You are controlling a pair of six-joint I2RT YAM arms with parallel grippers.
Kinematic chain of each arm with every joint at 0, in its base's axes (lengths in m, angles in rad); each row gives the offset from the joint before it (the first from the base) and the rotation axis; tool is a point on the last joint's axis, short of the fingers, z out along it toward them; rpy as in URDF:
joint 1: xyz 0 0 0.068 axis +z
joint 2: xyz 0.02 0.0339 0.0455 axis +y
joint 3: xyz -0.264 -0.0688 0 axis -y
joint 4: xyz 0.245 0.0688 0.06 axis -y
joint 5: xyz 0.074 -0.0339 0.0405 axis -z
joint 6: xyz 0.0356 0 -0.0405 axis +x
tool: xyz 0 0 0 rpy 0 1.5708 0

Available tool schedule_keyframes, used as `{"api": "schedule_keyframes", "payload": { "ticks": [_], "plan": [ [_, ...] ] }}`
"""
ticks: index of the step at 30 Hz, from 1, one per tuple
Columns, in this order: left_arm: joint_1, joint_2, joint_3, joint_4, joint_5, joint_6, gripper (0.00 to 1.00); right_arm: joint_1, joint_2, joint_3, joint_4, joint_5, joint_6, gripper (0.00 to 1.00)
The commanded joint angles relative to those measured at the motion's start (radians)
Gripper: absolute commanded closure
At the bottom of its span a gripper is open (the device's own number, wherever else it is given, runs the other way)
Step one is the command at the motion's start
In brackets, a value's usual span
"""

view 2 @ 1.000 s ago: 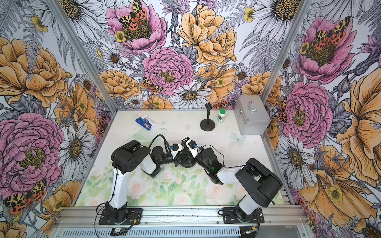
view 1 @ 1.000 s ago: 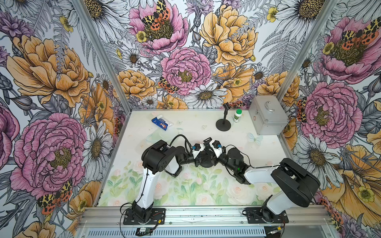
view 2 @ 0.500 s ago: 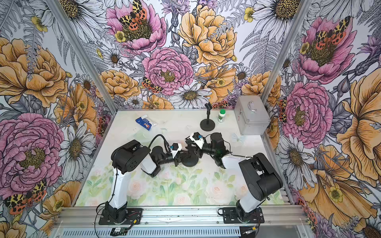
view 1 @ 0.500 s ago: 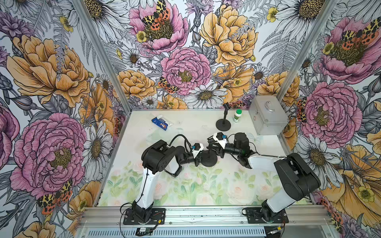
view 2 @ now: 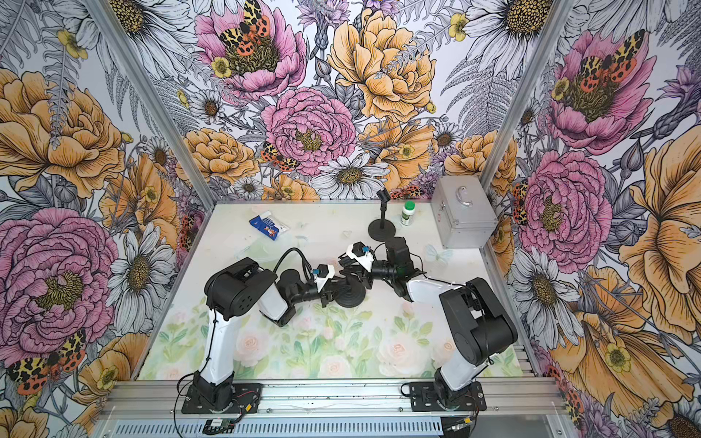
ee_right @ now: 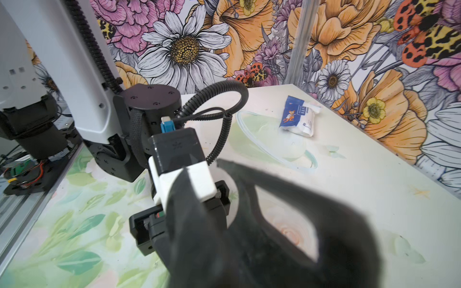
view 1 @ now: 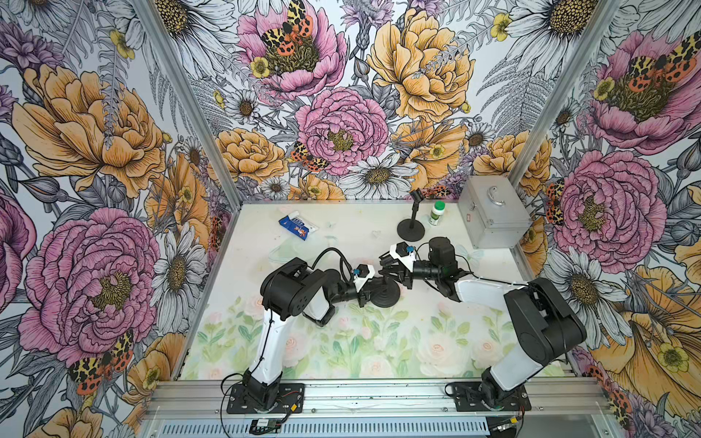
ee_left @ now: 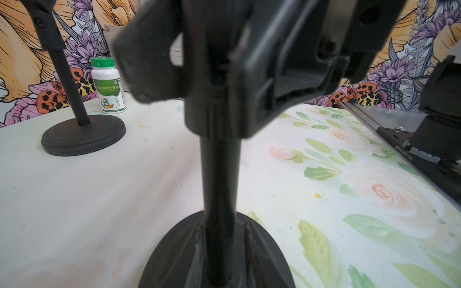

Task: Assemble a microphone stand
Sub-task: Screw the microphone stand pole into the microphone stand base.

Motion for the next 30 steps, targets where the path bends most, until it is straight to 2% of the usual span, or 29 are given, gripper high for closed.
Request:
{"api": "schedule_keyframes", "payload": {
  "ticks": [1, 4, 6, 9, 11, 14, 15, 16, 19, 21, 23, 30],
  "plan": [
    [-0.003, 0.013, -0.007, 0.01, 0.013, 0.003, 0.67, 0.062, -0.009, -0.117, 0.17, 0.421, 0.099, 1.0],
    [-0.006, 0.013, -0.006, 0.009, 0.009, 0.004, 0.66, 0.14, -0.002, -0.208, 0.357, 0.796, 0.232, 1.0],
    [-0.006, 0.013, -0.006, 0.008, 0.007, 0.003, 0.69, 0.199, 0.019, -0.228, 0.409, 0.964, 0.27, 1.0],
    [-0.008, 0.012, -0.009, 0.01, 0.0, 0.004, 0.77, 0.243, 0.039, -0.236, 0.466, 0.971, 0.256, 1.0],
    [-0.008, 0.012, -0.009, 0.008, -0.002, 0.004, 0.8, 0.241, 0.033, -0.229, 0.467, 0.873, 0.224, 1.0],
    [-0.008, 0.012, -0.009, 0.008, -0.001, 0.006, 0.82, 0.207, 0.0, -0.23, 0.461, 0.622, 0.13, 0.77],
    [-0.008, 0.012, -0.009, 0.009, -0.002, 0.006, 0.83, 0.174, -0.016, -0.227, 0.446, 0.494, 0.116, 0.68],
    [-0.008, 0.012, -0.009, 0.01, -0.001, 0.006, 0.83, 0.13, -0.028, -0.212, 0.412, 0.321, 0.112, 0.63],
    [-0.007, 0.012, -0.009, 0.01, 0.0, 0.006, 0.83, 0.023, -0.01, -0.077, 0.156, -0.147, 0.095, 0.59],
    [-0.008, 0.011, -0.007, 0.01, 0.0, 0.006, 0.82, 0.003, 0.03, 0.027, -0.023, -0.315, 0.03, 0.6],
    [-0.008, 0.012, -0.007, 0.009, 0.0, 0.006, 0.83, -0.009, 0.059, 0.1, -0.164, -0.379, -0.046, 0.61],
    [-0.006, 0.012, -0.009, 0.009, -0.001, 0.006, 0.82, -0.042, 0.097, 0.191, -0.353, -0.368, -0.177, 0.64]
  ]
}}
